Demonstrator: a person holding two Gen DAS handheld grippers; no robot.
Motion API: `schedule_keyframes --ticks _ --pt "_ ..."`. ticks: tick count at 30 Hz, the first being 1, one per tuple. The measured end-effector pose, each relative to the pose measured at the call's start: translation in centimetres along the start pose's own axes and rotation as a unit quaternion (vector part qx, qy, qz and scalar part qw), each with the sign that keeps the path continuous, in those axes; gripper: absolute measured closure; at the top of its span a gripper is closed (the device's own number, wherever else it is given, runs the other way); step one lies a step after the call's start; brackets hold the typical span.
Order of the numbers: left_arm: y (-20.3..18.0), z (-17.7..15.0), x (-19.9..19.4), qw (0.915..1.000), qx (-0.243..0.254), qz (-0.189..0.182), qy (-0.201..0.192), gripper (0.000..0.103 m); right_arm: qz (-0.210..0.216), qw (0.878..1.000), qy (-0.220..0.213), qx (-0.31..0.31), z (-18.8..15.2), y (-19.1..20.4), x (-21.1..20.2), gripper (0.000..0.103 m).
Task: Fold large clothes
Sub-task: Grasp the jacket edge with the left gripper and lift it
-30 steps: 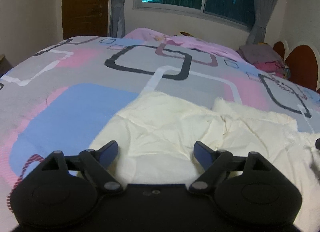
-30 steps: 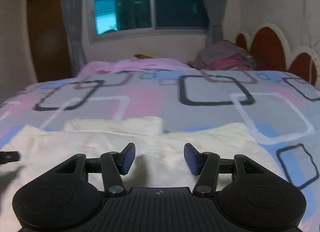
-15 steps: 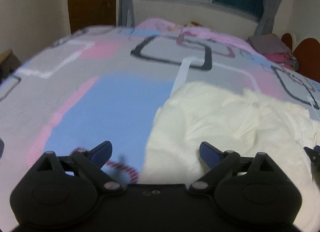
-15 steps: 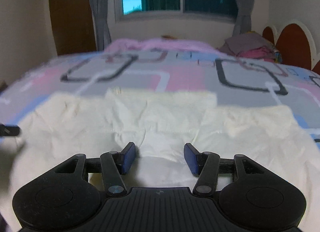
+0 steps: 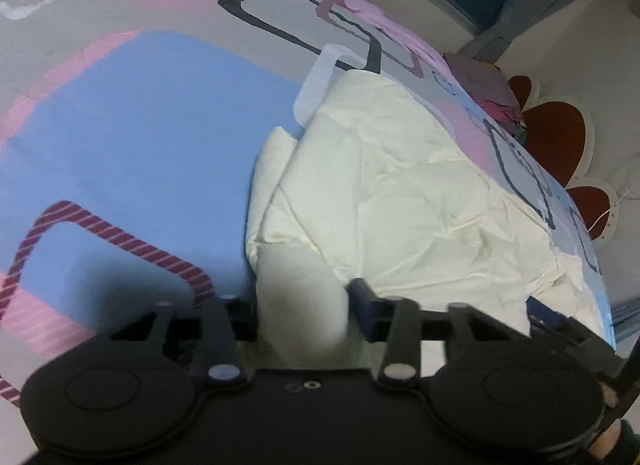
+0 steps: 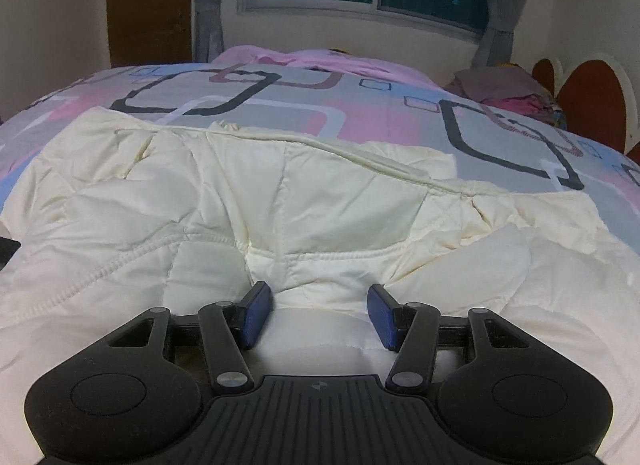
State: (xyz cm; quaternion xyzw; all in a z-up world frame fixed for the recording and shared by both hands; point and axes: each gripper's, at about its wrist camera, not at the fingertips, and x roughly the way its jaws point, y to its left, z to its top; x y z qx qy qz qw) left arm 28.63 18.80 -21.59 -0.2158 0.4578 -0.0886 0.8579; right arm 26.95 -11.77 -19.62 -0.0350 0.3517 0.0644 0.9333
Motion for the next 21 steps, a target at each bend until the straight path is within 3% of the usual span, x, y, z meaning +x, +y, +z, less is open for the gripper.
schedule_keyframes --ticks 3,6,9,14,18,21 --pt "-0.5 0.0 -0.3 0.9999 -0.008 -0.011 -0.005 0.086 0.000 1.000 -0.001 0.004 -0.1 0.1 0.1 0.050" --pt "-1.4 0.3 -1.5 0.9993 -0.018 -0.024 -0.022 0.092 0.005 1.000 0.002 0.011 0.0 -0.2 0.0 0.050" --pt "-3.4 0.5 -3.9 0.9974 -0.021 -0.051 -0.045 0.092 0.015 1.000 0.009 0.021 0.4 -0.6 -0.2 0.049" --pt "-10.2 1.2 -7.0 0.9924 0.013 -0.099 -0.072 0.093 0.056 0.998 0.035 0.022 1.6 -2.2 -0.1 0.049" --pt "-16.4 1.2 -7.3 0.9877 0.038 -0.129 -0.079 0.093 0.105 0.992 0.056 0.033 3.1 -4.6 -0.5 0.049" --pt "-21.0 0.9 -6.9 0.9854 0.050 -0.143 -0.078 0.093 0.130 0.989 0.044 0.054 3.9 -7.7 -2.6 0.049"
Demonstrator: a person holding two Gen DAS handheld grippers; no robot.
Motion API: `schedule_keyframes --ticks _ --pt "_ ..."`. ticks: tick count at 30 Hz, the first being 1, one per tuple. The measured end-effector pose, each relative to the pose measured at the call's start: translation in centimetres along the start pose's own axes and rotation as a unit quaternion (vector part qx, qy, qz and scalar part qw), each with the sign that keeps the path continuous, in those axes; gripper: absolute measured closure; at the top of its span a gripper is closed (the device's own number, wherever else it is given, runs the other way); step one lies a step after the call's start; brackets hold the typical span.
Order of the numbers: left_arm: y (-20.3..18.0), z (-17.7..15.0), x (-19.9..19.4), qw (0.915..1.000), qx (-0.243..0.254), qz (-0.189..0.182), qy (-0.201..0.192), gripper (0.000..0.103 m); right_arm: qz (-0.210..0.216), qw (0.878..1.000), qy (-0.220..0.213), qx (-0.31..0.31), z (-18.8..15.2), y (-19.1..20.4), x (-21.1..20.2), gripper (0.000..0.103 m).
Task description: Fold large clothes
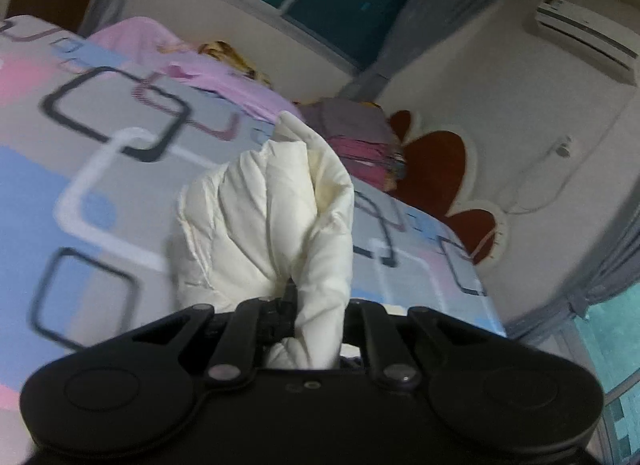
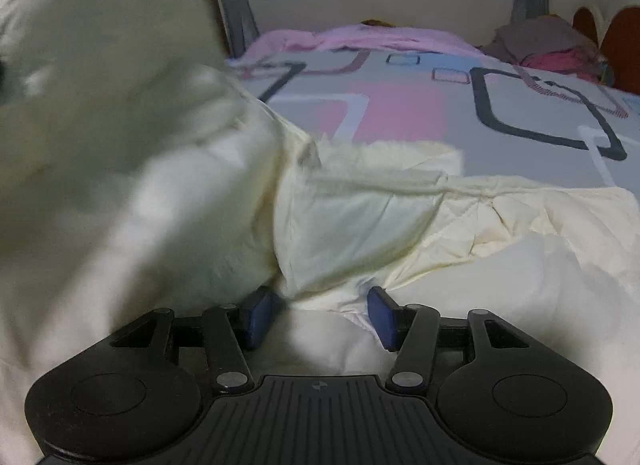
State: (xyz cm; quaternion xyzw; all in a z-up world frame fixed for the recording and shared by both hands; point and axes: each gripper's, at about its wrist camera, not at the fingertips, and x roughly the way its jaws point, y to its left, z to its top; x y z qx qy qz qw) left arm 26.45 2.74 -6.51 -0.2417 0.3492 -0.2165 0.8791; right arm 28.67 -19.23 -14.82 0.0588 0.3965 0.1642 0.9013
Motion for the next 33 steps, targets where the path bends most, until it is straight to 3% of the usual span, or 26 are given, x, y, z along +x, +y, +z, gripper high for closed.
schedule_keyframes --ticks 5,11,19,24,30,33 --pt "-5.6 -1.8 3.7 0.9990 0.030 -0.024 0.023 0.093 -0.019 0.999 -0.047 0.003 -0.8 -6.5 -7.7 0.049" --pt "-9.9 -7.0 10.0 0.9923 0.067 -0.042 0.096 0.093 -0.086 0.994 -0.047 0.043 -3.6 -13.7 -10.6 0.049" --pt "-11.5 -13.4 16.3 0.9852 0.098 -0.024 0.139 0.093 -0.055 0.994 -0.027 0.089 -4.9 -17.7 -10.2 0.049" --pt "-12.1 -14.3 16.9 0.9814 0.122 -0.001 0.148 0.089 -0.047 0.993 -0.035 0.102 -5.0 -18.6 -12.2 0.049" --pt "-14.3 -12.3 13.8 0.9818 0.134 -0.016 0.134 0.052 -0.032 0.989 -0.073 0.128 -4.0 -19.3 -15.7 0.049" --pt "-15.5 -10.9 10.9 0.9844 0.135 -0.038 0.106 0.044 -0.008 0.985 -0.087 0.146 -2.6 -19.3 -17.2 0.049"
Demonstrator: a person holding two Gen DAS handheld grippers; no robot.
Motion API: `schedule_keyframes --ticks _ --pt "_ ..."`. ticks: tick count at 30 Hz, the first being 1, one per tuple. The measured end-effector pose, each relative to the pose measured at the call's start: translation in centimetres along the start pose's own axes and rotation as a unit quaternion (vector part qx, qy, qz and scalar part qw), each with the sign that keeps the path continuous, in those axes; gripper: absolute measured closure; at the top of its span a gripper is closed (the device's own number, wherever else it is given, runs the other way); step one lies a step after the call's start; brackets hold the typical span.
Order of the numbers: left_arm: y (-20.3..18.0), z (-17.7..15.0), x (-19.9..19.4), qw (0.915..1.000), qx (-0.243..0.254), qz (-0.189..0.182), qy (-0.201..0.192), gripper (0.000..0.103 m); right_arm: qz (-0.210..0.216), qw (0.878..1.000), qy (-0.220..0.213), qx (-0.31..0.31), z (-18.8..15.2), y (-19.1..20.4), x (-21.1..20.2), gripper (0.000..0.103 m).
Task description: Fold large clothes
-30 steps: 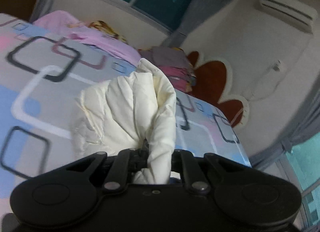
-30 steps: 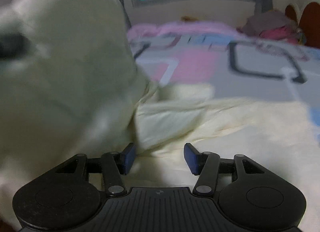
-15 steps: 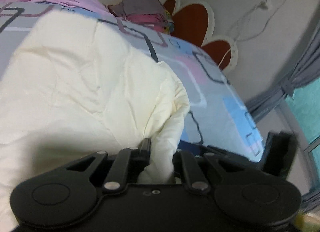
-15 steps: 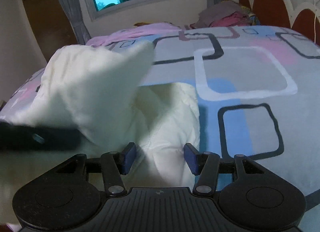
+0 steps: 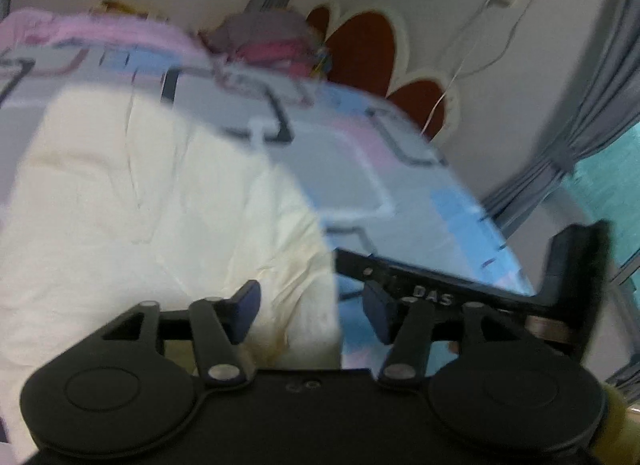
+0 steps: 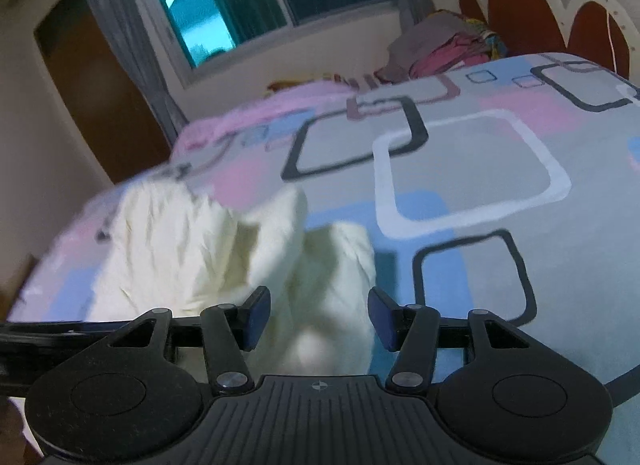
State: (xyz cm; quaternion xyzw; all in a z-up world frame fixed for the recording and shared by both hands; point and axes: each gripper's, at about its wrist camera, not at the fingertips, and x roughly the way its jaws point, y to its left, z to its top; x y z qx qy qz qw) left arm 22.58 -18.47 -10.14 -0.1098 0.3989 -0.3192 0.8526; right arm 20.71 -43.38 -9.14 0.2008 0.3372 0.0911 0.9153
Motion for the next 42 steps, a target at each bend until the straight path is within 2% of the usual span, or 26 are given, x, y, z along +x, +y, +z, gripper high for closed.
schedule_keyframes --ticks 2,4,5,7,10,11,12,14,16,17,18,19,20,21,26,32,34,36,40,42 --pt "0.4 0.7 -2.8 0.9995 -0.005 -0.005 -0.032 0.039 0.024 1.000 0.000 0.016 0.9 0.5 -0.6 0.049" --pt "1.3 1.5 -4.4 0.9979 -0.012 0.017 -0.061 0.036 0.048 0.998 0.008 0.046 1.3 1.3 -0.9 0.049" --pt "2.3 1.5 -5.3 0.9964 -0.012 0.039 -0.074 0.036 0.054 0.997 0.011 0.053 1.4 1.7 -0.9 0.049" --pt "4.8 1.7 -6.2 0.9899 -0.013 0.106 -0.094 0.038 0.060 0.997 0.011 0.044 1.3 3.2 -1.0 0.049" --pt "9.3 0.8 -5.6 0.9765 0.006 0.195 -0.090 0.046 0.060 0.997 0.034 0.026 0.1 5.7 0.4 0.049" --pt "10.5 0.5 -4.7 0.9748 0.014 0.208 -0.080 0.049 0.055 0.997 0.044 0.027 -0.4 6.2 1.0 0.049" --pt "11.7 0.0 -3.9 0.9764 0.016 0.204 -0.071 0.059 0.051 0.997 0.054 0.030 -1.0 6.7 1.7 0.049" --pt "13.1 -0.6 -1.8 0.9805 0.013 0.189 -0.052 0.064 0.041 0.996 0.069 0.038 -1.9 7.2 2.8 0.049" --pt "13.4 -1.4 -0.8 0.9826 0.027 0.172 -0.064 0.078 0.032 0.996 0.073 0.037 -2.6 7.5 3.3 0.050" --pt "13.1 -1.6 -0.5 0.9821 0.045 0.170 -0.069 0.082 0.030 0.996 0.075 0.038 -2.7 7.5 3.4 0.064" --pt "12.7 -1.7 -0.2 0.9824 0.062 0.161 -0.071 0.091 0.033 0.995 0.081 0.043 -2.8 7.4 3.5 0.092" --pt "12.1 -1.7 0.2 0.9835 0.074 0.149 -0.070 0.100 0.026 0.996 0.078 0.046 -3.1 7.3 3.3 0.092" --pt "11.5 -1.7 0.7 0.9843 0.084 0.140 -0.068 0.103 0.021 0.996 0.072 0.044 -3.3 7.2 3.0 0.094" --pt "11.0 -1.7 1.1 0.9852 0.092 0.130 -0.065 0.103 0.014 0.997 0.064 0.041 -3.4 7.0 2.5 0.098" --pt "8.9 -1.8 2.8 0.9879 0.124 0.077 -0.053 0.103 -0.033 0.999 0.024 0.035 -4.1 5.6 -0.4 0.102" --pt "7.3 -3.0 6.2 0.9884 0.138 0.048 -0.039 0.103 -0.105 0.993 0.030 0.033 -6.3 3.2 -0.2 0.103" --pt "7.3 -3.4 7.1 0.9877 0.143 0.048 -0.041 0.103 -0.105 0.993 0.020 0.040 -6.4 2.7 -0.5 0.103" --pt "7.1 -4.0 7.4 0.9862 0.150 0.054 -0.046 0.103 -0.111 0.993 -0.013 0.049 -5.6 3.1 -2.0 0.103" --pt "6.5 -4.5 7.0 0.9850 0.157 0.055 -0.048 0.103 -0.108 0.991 -0.080 0.010 -3.0 5.8 -3.3 0.103" --pt "6.4 -4.6 7.0 0.9848 0.159 0.052 -0.047 0.103 -0.095 0.992 -0.083 -0.007 -2.5 7.0 -1.9 0.103"
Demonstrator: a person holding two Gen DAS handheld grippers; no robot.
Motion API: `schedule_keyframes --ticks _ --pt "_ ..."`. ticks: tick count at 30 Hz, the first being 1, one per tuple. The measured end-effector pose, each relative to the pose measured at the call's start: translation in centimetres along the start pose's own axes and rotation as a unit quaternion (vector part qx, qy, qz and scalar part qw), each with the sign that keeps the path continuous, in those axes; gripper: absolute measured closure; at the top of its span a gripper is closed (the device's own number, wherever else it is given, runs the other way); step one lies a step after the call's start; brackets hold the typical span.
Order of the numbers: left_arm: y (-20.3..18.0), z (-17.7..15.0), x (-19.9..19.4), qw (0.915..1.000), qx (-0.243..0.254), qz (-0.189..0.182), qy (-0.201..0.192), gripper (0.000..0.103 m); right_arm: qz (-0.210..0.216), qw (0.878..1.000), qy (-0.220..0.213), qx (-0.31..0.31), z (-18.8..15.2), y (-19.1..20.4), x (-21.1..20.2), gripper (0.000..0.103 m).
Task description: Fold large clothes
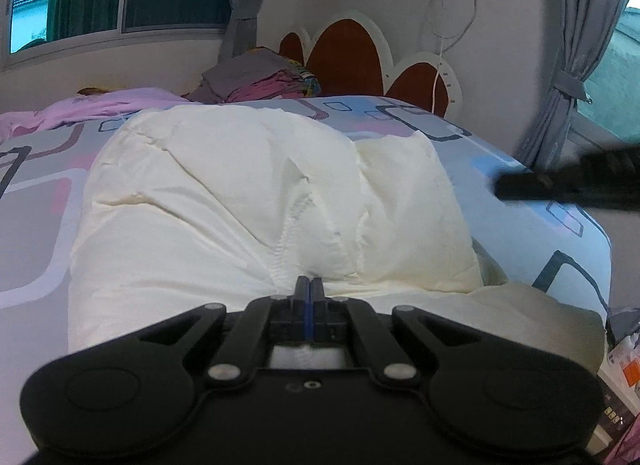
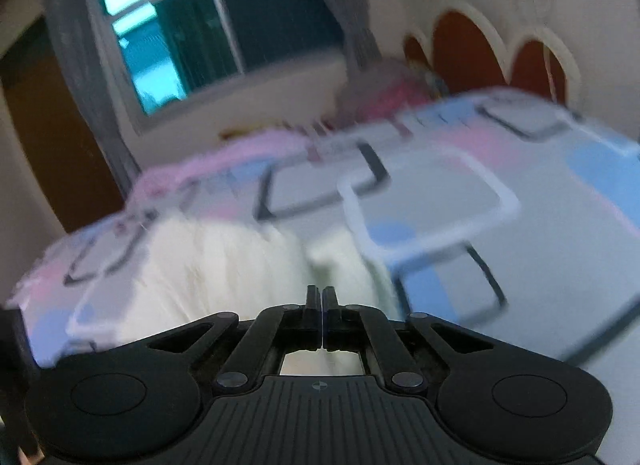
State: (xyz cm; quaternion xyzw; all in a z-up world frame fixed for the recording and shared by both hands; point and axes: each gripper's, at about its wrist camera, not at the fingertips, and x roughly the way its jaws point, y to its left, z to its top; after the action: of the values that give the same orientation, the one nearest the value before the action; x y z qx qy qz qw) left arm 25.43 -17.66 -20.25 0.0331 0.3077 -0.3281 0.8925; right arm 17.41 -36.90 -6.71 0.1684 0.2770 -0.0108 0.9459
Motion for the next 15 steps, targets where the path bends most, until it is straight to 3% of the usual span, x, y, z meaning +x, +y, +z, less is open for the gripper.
schedule_keyframes --ticks 4,6,9,11,13,15 --pt "0.3 0.1 -0.6 1.0000 -0.001 -0.008 0.003 0.103 -0.010 1.000 0.007 -0.022 -1.4 1.6 4.0 0.103" --pt "0.5 0.4 -1.0 0.9999 -0.005 -0.011 0.006 0.103 -0.043 0.997 0.015 -0.054 -2.5 1.8 5.8 0.103" --pt "1.5 1.1 -2.8 0.9995 -0.028 -0.013 -0.004 0.082 -0.059 0.996 0.017 -0.062 -4.1 1.2 7.3 0.103" --pt "2.2 1.7 -3.7 0.9991 -0.027 0.015 -0.029 0.076 -0.076 0.994 0.011 -0.082 -4.8 1.2 7.8 0.103" --pt "3.3 2.0 -4.0 0.9970 -0.034 0.045 -0.053 0.062 -0.086 0.993 0.012 -0.083 -5.2 0.8 8.4 0.103" --pt "4.1 2.4 -3.1 0.9956 -0.035 0.066 -0.056 0.062 -0.086 0.993 0.016 -0.080 -5.5 0.5 9.1 0.101"
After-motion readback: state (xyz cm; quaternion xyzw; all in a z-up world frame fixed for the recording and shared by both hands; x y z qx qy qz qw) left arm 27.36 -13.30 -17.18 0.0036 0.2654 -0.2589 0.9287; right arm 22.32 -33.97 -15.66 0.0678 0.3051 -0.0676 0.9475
